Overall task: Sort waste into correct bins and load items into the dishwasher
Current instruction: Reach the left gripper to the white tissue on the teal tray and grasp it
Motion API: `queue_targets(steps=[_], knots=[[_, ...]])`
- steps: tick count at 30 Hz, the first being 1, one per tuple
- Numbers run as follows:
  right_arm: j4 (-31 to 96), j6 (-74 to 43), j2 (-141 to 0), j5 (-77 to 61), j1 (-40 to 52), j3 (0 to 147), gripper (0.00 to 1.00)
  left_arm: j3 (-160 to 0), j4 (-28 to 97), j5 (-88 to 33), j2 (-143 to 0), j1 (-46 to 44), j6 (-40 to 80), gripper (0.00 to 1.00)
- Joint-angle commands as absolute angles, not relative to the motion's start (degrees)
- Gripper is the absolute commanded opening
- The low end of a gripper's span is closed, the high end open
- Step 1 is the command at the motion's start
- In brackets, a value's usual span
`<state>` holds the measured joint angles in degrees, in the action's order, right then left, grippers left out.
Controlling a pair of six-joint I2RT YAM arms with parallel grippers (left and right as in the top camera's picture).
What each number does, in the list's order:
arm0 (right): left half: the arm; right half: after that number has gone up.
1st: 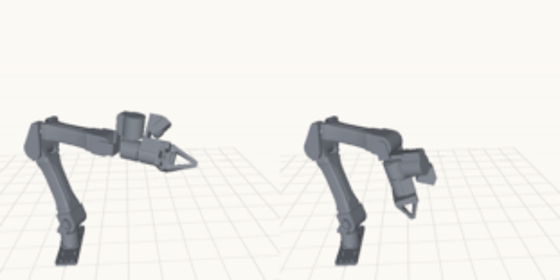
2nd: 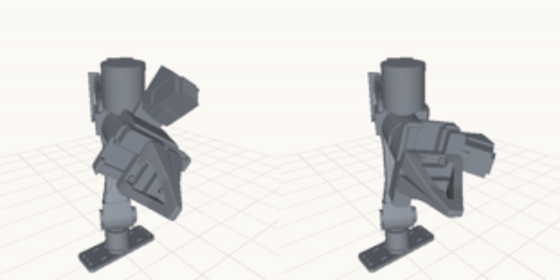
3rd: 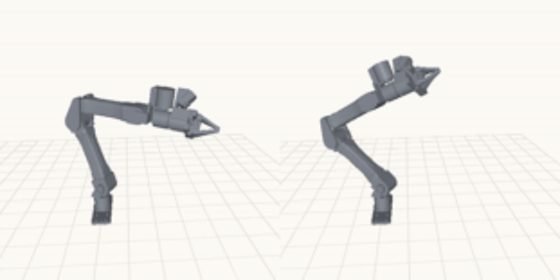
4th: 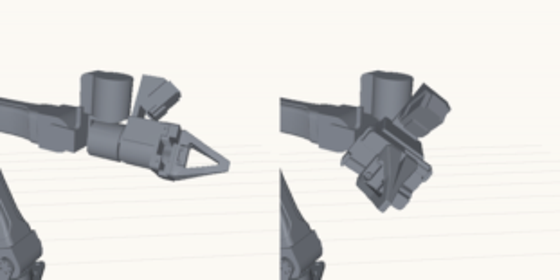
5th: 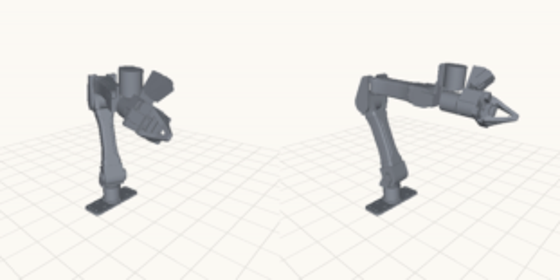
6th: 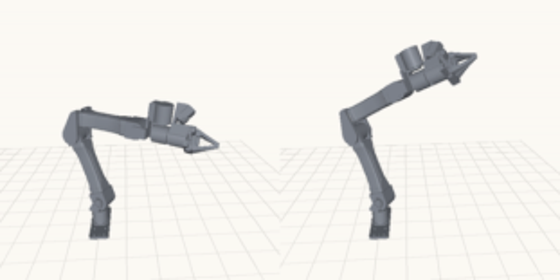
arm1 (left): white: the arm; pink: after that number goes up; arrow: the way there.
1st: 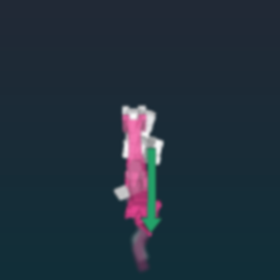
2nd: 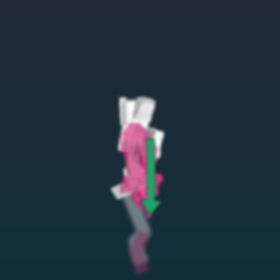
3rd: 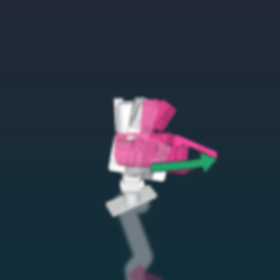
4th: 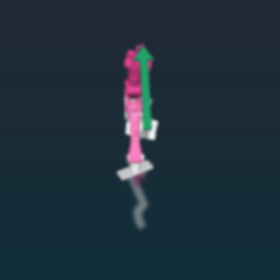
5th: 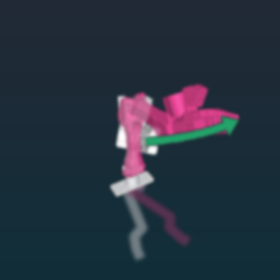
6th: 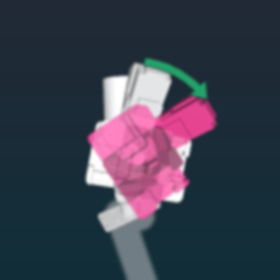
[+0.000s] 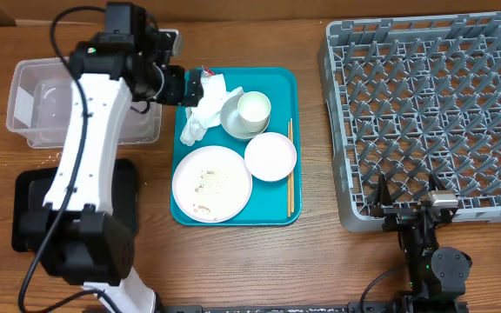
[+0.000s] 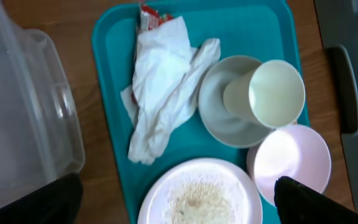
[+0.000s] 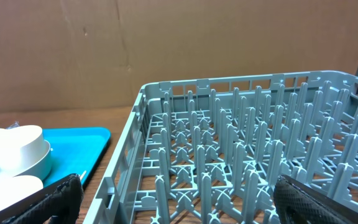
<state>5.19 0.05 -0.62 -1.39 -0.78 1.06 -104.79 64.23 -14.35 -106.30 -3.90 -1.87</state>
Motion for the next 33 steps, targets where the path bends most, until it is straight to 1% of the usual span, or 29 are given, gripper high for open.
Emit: queue_targets(steps=[1, 6, 13, 26, 27, 29, 33], knots=[[4.8, 0.4, -0.2, -1.0, -1.1, 0.5, 1.00, -106.9, 62.2, -15.2, -107.9, -5.4, -3.8, 1.00], [4.8, 0.4, -0.2, -1.0, -1.1, 0.5, 1.00, -106.9, 59.7, -6.8, -112.6, -7.1, -3.8, 1.00], [4.8, 0.4, -0.2, -1.0, -1.1, 0.5, 1.00, -106.9, 58.3, 0.4, -118.8, -10.2, -3.9, 1.00], [4.8, 0.4, -0.2, -1.0, -1.1, 0.5, 1.00, -106.9, 44.0, 0.6, -123.6, -11.2, -3.4, 1.00], [4.8, 0.4, -0.2, -1.0, -1.1, 0.5, 1.00, -106.9, 43.1, 0.6, -123.9, -11.2, -3.0, 0.98], [4.8, 0.4, -0.2, -1.0, -1.1, 0.5, 1.00, -106.9, 42.1, 0.6, -124.3, -11.2, -1.9, 0.85], [4.8, 0.4, -0.2, -1.0, -1.1, 0.5, 1.00, -106.9, 42.2, 0.5, -125.9, -11.2, -0.6, 0.83]])
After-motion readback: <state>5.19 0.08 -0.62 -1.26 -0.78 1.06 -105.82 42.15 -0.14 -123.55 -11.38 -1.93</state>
